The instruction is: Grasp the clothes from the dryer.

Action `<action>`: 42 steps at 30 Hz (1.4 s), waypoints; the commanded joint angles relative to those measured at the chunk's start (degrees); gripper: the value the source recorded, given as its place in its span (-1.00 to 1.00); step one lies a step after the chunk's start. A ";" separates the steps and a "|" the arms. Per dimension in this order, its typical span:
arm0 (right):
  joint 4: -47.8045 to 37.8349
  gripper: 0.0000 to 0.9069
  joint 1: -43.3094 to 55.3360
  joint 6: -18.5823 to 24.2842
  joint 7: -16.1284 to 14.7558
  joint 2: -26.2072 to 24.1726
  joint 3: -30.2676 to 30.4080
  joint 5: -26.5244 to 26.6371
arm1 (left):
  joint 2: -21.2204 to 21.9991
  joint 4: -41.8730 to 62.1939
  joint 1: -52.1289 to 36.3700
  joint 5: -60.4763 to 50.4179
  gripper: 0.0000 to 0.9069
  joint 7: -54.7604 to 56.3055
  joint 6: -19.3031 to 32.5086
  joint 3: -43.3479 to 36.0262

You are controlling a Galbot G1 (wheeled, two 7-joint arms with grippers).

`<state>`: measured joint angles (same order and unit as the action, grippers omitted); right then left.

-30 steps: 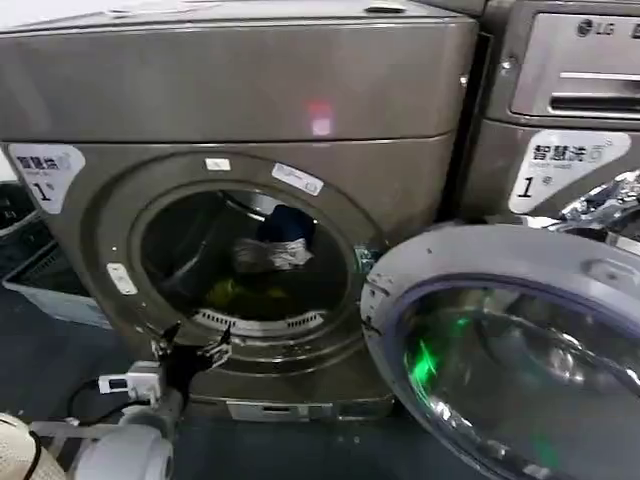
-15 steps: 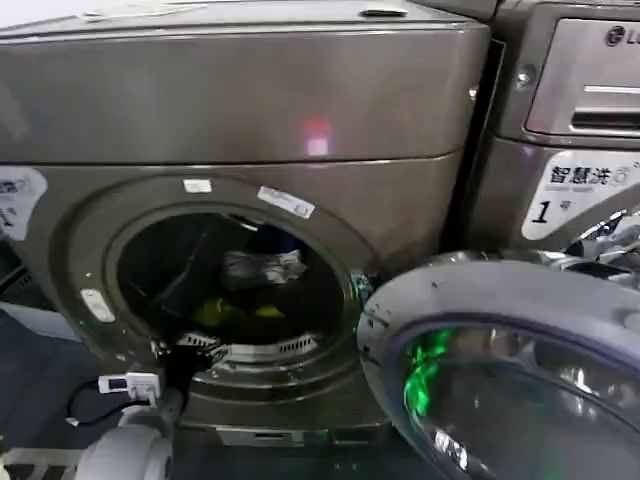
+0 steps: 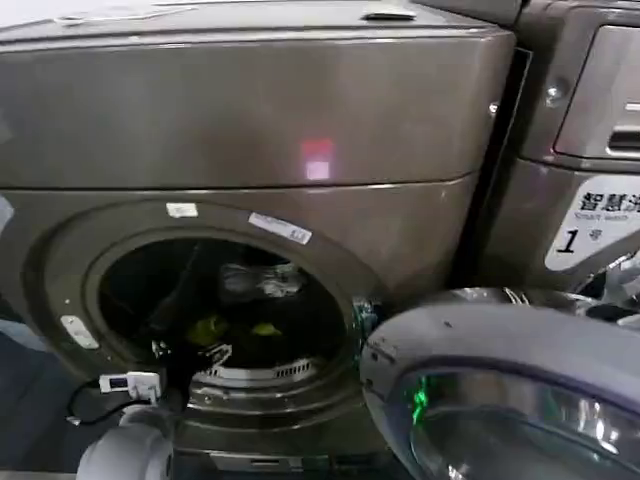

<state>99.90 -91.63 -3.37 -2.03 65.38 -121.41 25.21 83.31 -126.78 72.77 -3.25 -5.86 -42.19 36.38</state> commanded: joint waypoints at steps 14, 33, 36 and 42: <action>0.60 1.00 -0.25 -0.09 -0.04 -0.22 0.65 0.18 | -3.29 9.78 -11.08 -54.79 1.00 -48.03 12.44 0.47; 0.23 1.00 0.03 0.05 -0.29 -0.06 1.17 -0.09 | -5.07 21.34 -23.05 -75.65 1.00 -71.30 49.32 -1.93; 0.16 1.00 0.23 0.05 -0.30 -0.15 1.38 -0.16 | -5.57 23.16 -24.51 -77.73 1.00 -71.32 53.06 -2.67; 0.36 1.00 0.73 -0.02 -0.31 -0.09 1.89 -0.33 | -5.85 26.24 -28.54 -79.48 1.00 -71.35 55.26 -3.88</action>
<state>100.22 -90.98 -3.35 -2.34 65.32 -119.60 24.90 77.91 -106.04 49.96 -76.63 -73.29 1.78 33.51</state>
